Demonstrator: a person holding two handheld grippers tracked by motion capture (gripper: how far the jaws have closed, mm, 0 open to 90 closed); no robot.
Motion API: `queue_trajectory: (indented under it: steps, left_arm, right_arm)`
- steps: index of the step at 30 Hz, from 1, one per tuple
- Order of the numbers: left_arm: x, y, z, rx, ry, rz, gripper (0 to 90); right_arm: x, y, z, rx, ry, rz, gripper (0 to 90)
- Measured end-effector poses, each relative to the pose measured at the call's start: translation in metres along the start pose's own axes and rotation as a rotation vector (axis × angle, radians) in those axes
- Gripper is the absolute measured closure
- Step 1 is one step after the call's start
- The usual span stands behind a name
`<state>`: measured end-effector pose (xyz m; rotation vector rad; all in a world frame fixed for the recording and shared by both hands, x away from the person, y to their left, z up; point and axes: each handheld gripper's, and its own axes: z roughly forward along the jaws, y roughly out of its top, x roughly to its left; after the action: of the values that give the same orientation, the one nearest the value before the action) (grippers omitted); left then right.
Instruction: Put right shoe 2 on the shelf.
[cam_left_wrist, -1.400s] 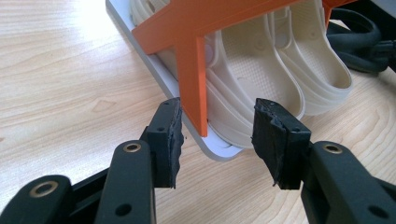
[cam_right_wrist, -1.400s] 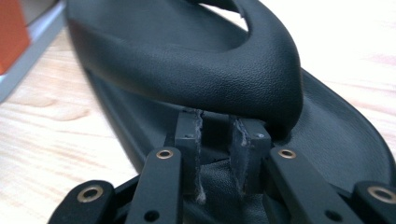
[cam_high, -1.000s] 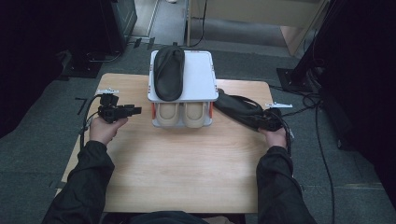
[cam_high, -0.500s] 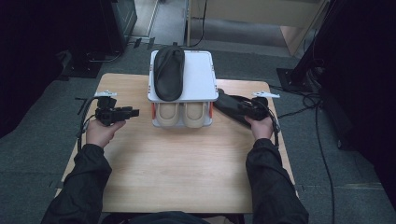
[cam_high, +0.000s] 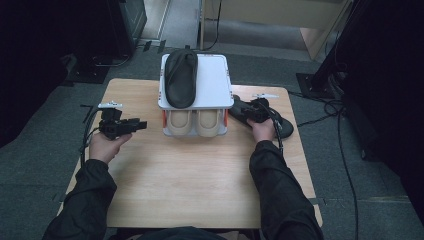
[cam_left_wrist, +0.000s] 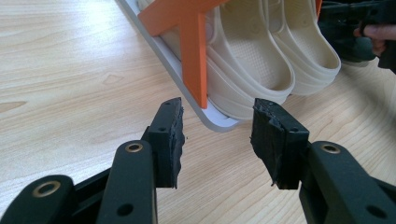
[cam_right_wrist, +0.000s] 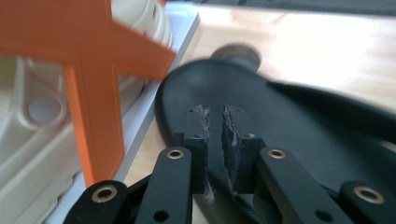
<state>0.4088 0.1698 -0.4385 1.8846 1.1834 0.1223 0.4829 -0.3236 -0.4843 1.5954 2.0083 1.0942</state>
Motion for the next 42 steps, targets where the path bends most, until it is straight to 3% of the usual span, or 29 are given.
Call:
queue_trajectory:
  steps: [2, 9, 15, 19, 22, 28, 31, 42]
  left_arm:
    - [0.000, 0.000, 0.001, 0.008, 0.001, 0.004, 54.0]
    - [0.001, 0.000, 0.003, 0.015, -0.006, 0.000, 53.6]
    - [0.001, 0.004, 0.002, -0.003, -0.010, -0.005, 53.7]
    - [0.002, 0.006, 0.003, -0.004, -0.013, -0.003, 53.7]
    - [0.003, 0.008, 0.005, -0.004, -0.016, -0.002, 53.8]
    - [0.004, 0.011, 0.010, 0.007, -0.024, 0.001, 53.8]
    - [0.005, 0.012, 0.013, 0.004, -0.028, -0.008, 53.8]
    - [0.005, 0.018, 0.016, -0.003, -0.041, -0.004, 54.1]
  right_arm:
    - [0.002, -0.002, 0.003, 0.022, -0.002, -0.009, 80.7]
    - [-0.001, -0.006, 0.000, 0.018, 0.023, 0.007, 79.3]
    - [-0.003, -0.014, -0.007, -0.003, 0.019, -0.025, 79.2]
    - [-0.005, -0.015, -0.013, 0.023, 0.017, -0.020, 79.1]
    - [-0.007, -0.020, -0.018, 0.011, 0.009, -0.036, 79.3]
    - [-0.014, -0.025, -0.030, 0.038, 0.010, -0.002, 79.2]
    - [-0.017, -0.029, -0.035, 0.025, 0.010, -0.010, 79.6]
    - [-0.024, -0.041, -0.056, 0.059, -0.007, -0.039, 81.2]
